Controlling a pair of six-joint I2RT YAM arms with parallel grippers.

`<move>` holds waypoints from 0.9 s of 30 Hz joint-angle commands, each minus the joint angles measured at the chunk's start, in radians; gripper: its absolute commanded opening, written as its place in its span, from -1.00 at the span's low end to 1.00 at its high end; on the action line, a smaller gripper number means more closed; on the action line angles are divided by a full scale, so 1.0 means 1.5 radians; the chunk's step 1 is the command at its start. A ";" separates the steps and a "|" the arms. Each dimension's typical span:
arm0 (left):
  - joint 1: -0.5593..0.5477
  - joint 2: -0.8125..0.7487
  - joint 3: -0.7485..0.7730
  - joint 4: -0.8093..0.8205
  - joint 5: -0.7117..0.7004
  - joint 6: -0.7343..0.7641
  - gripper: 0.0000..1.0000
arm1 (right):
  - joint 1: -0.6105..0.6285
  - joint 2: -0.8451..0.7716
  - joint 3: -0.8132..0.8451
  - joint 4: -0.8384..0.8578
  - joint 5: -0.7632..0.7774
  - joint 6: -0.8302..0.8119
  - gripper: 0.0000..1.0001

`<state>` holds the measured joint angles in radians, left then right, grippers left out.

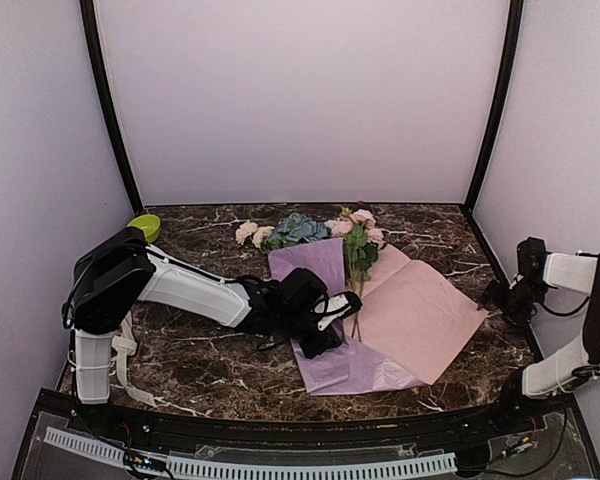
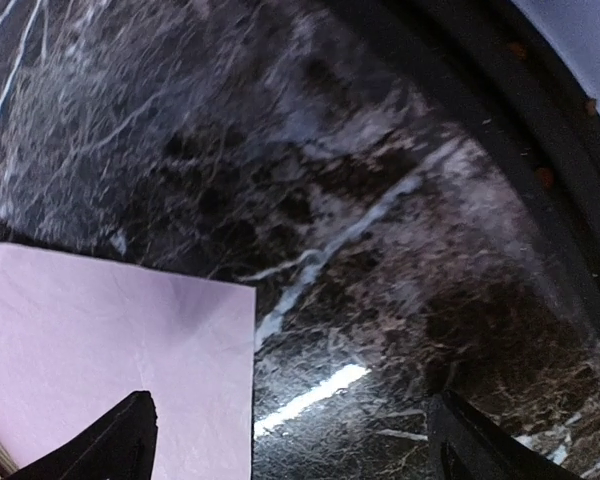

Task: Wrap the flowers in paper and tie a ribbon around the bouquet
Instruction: Pick up the right corner of the flattened wrapping paper from the center of the board.

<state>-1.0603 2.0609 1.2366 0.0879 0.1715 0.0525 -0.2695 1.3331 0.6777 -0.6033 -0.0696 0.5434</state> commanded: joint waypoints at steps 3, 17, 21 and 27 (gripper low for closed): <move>-0.005 0.015 -0.006 -0.038 0.032 0.018 -0.74 | -0.003 0.038 -0.050 0.088 -0.190 -0.017 0.70; -0.005 0.016 -0.003 -0.045 0.028 0.030 -0.75 | 0.073 -0.035 -0.045 0.055 -0.239 0.027 0.42; -0.005 0.020 -0.002 -0.045 0.027 0.031 -0.75 | 0.166 -0.160 0.019 -0.107 -0.011 0.083 0.48; -0.005 0.026 0.001 -0.049 0.028 0.035 -0.75 | 0.383 -0.329 0.037 -0.233 0.127 0.343 0.46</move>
<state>-1.0588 2.0632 1.2377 0.0879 0.1822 0.0921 0.1570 0.9226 0.7429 -0.7647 -0.0483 0.7753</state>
